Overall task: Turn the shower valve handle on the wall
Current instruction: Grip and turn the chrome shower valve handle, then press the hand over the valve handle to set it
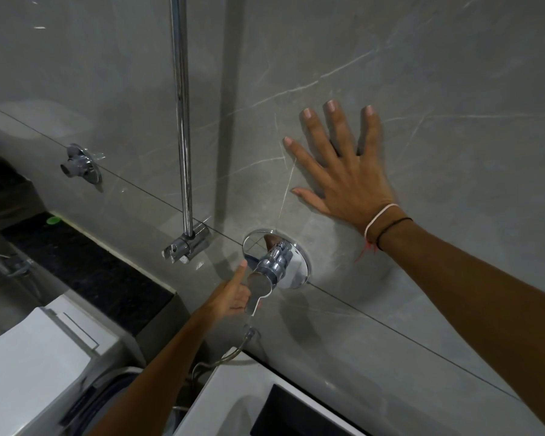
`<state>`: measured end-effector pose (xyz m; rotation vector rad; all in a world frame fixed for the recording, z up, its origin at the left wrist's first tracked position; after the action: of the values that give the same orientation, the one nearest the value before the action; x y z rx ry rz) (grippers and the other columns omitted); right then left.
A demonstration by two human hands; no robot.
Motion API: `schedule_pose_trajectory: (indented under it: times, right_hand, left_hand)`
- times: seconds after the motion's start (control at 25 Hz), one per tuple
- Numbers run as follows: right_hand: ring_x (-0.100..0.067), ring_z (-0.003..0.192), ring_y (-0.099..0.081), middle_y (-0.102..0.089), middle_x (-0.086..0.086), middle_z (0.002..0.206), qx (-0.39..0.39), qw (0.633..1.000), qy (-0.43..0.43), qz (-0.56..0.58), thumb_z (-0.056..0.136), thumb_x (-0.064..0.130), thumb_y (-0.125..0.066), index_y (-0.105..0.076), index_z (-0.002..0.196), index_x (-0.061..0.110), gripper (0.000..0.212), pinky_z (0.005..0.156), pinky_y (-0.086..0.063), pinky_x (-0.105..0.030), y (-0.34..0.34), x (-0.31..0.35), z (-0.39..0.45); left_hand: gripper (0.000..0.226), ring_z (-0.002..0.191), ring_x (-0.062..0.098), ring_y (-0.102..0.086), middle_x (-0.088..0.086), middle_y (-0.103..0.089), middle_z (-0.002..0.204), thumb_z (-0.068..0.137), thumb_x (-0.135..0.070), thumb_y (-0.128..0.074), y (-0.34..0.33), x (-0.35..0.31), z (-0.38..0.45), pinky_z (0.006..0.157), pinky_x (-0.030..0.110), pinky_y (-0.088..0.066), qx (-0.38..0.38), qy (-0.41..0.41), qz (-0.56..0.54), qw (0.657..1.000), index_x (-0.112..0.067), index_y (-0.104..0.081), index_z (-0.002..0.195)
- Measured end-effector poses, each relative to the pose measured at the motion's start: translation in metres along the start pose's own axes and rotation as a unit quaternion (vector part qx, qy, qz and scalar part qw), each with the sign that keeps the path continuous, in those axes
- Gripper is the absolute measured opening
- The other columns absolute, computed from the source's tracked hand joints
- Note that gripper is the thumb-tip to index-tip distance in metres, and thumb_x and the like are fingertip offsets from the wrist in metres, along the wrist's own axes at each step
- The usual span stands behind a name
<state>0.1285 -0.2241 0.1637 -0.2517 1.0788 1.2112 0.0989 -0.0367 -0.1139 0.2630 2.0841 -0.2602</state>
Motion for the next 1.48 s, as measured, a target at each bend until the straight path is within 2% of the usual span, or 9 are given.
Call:
schedule_pose_trajectory:
  times: [0.12,0.36,0.44,0.52,0.72,0.96,1.12,1.24,1.48]
  right_hand:
    - [-0.05,0.157,-0.018,-0.014,-0.022,0.174,-0.002,1.0,-0.001,0.004,0.102,0.075,-0.033,-0.012,0.171,0.023,0.089,0.114,0.0,-0.078,0.0,0.0,0.0]
    - [-0.05,0.157,-0.02,-0.016,-0.022,0.174,-0.005,1.0,-0.003,0.001,0.101,0.074,-0.036,-0.015,0.171,0.023,0.089,0.114,-0.002,-0.078,0.0,0.0,0.0]
    - [-0.05,0.157,-0.019,-0.015,-0.022,0.174,-0.004,1.0,-0.003,0.0,0.102,0.075,-0.034,-0.013,0.171,0.023,0.089,0.115,-0.001,-0.077,0.0,0.0,0.0]
    - [-0.05,0.157,-0.019,-0.015,-0.022,0.174,-0.005,1.0,-0.001,0.002,0.102,0.074,-0.035,-0.013,0.171,0.023,0.089,0.115,-0.001,-0.077,0.0,0.0,0.0]
    - [-0.049,0.158,-0.017,-0.014,-0.021,0.174,0.0,1.0,0.0,-0.003,0.102,0.075,-0.033,-0.012,0.171,0.023,0.089,0.115,0.003,-0.076,-0.002,0.0,-0.001]
    - [-0.049,0.157,-0.019,-0.015,-0.022,0.174,-0.003,1.0,0.001,-0.007,0.102,0.075,-0.033,-0.014,0.171,0.023,0.088,0.115,0.0,-0.076,0.0,0.001,0.0]
    - [-0.05,0.158,-0.016,-0.013,-0.022,0.174,0.002,1.0,-0.001,0.005,0.102,0.074,-0.032,-0.011,0.171,0.022,0.089,0.114,0.005,-0.076,0.0,0.0,0.001]
    - [-0.05,0.157,-0.017,-0.014,-0.022,0.174,-0.003,1.0,0.0,-0.002,0.102,0.075,-0.033,-0.012,0.171,0.022,0.089,0.114,0.002,-0.076,-0.001,-0.001,-0.001]
    - [-0.049,0.157,-0.019,-0.016,-0.021,0.174,-0.002,1.0,-0.004,0.008,0.102,0.075,-0.034,-0.014,0.17,0.024,0.088,0.115,0.0,-0.075,0.0,0.001,0.0]
  left_hand:
    - [0.1,0.111,0.029,-0.069,0.016,-0.07,0.125,0.085,-0.081,-0.021,0.015,0.009,0.0,0.102,0.04,-0.052,-0.015,-0.01,-0.01,1.0,0.0,-0.063,0.125]
    - [0.09,0.119,0.027,-0.066,0.016,-0.067,0.133,0.083,-0.075,-0.032,0.011,-0.035,-0.019,0.09,0.026,-0.051,-0.094,-0.181,-0.021,0.979,-0.006,-0.063,0.131]
    - [0.074,0.115,0.018,-0.067,0.003,-0.073,0.122,0.087,-0.074,-0.042,-0.006,-0.057,-0.031,0.097,0.028,-0.051,-0.093,-0.258,-0.01,0.962,-0.014,-0.068,0.122]
    - [0.049,0.09,0.003,-0.073,-0.015,-0.079,0.092,0.089,-0.069,-0.043,-0.025,-0.071,-0.038,0.077,0.016,-0.056,-0.085,-0.297,0.005,0.951,-0.03,-0.071,0.101]
    - [0.05,0.057,0.006,-0.068,-0.009,-0.073,0.063,0.093,-0.064,-0.039,-0.052,-0.07,-0.039,0.05,0.021,-0.054,-0.156,-0.374,0.067,0.912,-0.03,-0.075,0.082]
    - [0.093,0.109,0.028,-0.073,0.016,-0.072,0.125,0.083,-0.084,-0.03,-0.063,-0.06,-0.037,0.085,0.032,-0.064,-0.164,-0.384,0.222,0.881,-0.017,-0.056,0.141]
    - [0.112,0.153,0.024,-0.029,0.01,-0.034,0.165,0.078,-0.09,-0.013,-0.069,-0.054,-0.035,0.123,0.041,-0.031,-0.161,-0.363,0.509,0.764,-0.012,-0.03,0.156]
    - [0.121,0.158,0.027,-0.009,0.016,-0.011,0.17,0.075,-0.09,0.001,-0.075,-0.046,-0.032,0.128,0.04,0.002,-0.139,-0.357,0.642,0.664,-0.003,-0.009,0.159]
    - [0.114,0.153,0.033,-0.025,0.023,-0.027,0.164,0.084,-0.082,0.003,-0.073,-0.044,-0.03,0.121,0.049,-0.003,-0.14,-0.36,0.701,0.599,0.004,-0.022,0.154]
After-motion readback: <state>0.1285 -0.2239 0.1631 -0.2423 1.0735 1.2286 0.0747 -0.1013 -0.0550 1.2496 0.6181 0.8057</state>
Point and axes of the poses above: each hand's wrist, its own z-axis towards the middle knuckle, its own y-axis out of the back of the hand, x = y × z, the point moved 4 cm from there along z, towards the middle knuckle
